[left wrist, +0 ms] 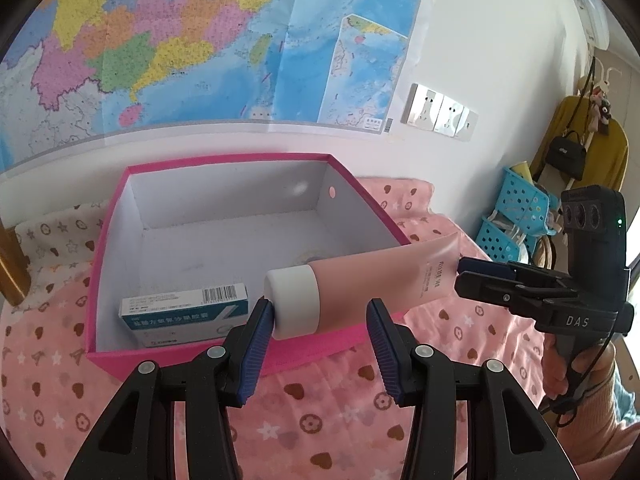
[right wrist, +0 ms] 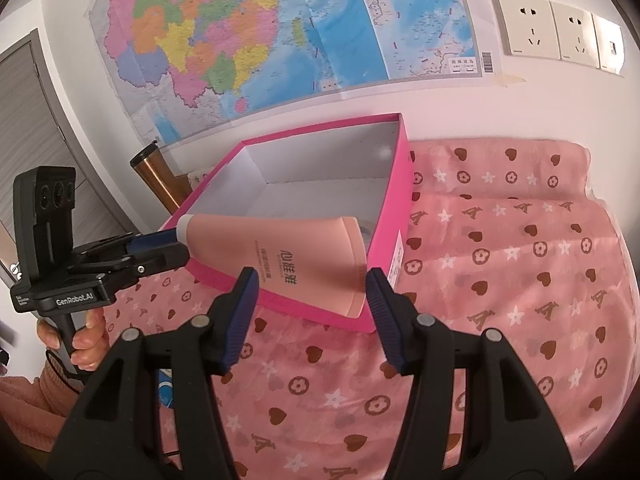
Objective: Organize rigid objects
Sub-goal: 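Lift the peach tube with the right gripper and carry it over the pink box, then lower the peach tube into the pink box and open the right gripper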
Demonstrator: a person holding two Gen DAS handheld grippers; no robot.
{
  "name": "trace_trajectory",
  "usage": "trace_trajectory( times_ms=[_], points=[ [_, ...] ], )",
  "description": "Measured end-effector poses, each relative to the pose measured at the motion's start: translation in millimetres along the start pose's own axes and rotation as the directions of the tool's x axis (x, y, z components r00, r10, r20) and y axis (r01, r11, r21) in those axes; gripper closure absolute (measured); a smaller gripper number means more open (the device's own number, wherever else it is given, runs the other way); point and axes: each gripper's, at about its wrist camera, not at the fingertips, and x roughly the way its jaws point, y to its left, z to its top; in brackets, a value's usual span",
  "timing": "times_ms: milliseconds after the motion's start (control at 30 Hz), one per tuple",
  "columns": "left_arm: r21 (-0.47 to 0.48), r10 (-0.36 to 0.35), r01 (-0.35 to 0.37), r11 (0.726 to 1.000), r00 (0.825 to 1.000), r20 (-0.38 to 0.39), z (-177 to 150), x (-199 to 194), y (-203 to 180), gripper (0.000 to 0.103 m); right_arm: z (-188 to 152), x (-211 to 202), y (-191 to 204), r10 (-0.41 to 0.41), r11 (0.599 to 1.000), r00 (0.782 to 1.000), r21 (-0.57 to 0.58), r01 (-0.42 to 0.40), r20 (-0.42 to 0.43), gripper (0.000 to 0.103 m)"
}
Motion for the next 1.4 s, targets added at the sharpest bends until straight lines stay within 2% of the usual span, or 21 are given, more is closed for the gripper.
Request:
trace_trajectory(
  times_ms=[800,1400],
  points=[
    [-0.026,0.003,-0.004,1.0,0.999,-0.044,15.2,28.0,15.0,0.055,16.6,9.4,-5.6,-0.008,1.0,1.0,-0.006,0.008,-0.002,0.045],
    [-0.06,0.013,-0.019,0.998,0.996,-0.094,14.6,46.9,25.8,0.055,26.5,24.7,-10.3,-0.014,1.0,1.0,0.004,0.015,-0.024,0.045]
  ],
)
